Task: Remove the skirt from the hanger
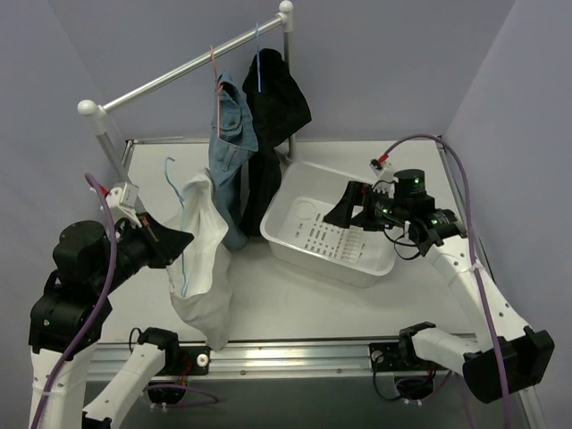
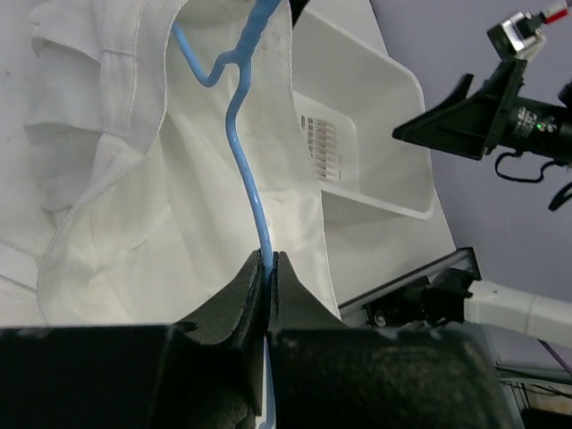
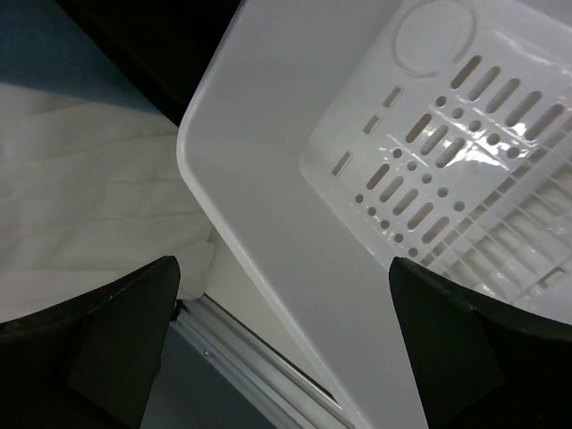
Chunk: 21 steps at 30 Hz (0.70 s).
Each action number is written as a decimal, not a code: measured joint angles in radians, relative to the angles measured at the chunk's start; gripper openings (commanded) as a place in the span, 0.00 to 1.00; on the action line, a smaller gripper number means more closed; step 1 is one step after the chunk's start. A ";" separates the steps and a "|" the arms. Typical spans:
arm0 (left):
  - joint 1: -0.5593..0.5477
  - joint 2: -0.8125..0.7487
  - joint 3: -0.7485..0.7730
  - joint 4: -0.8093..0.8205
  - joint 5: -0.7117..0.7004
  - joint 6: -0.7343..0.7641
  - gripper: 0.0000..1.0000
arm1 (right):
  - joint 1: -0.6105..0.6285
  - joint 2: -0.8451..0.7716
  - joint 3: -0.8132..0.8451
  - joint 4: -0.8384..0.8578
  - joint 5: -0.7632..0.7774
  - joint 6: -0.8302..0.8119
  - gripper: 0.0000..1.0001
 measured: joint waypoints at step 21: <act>0.000 0.007 -0.037 -0.061 0.015 -0.189 0.02 | 0.551 0.163 0.206 0.133 -0.037 0.092 0.91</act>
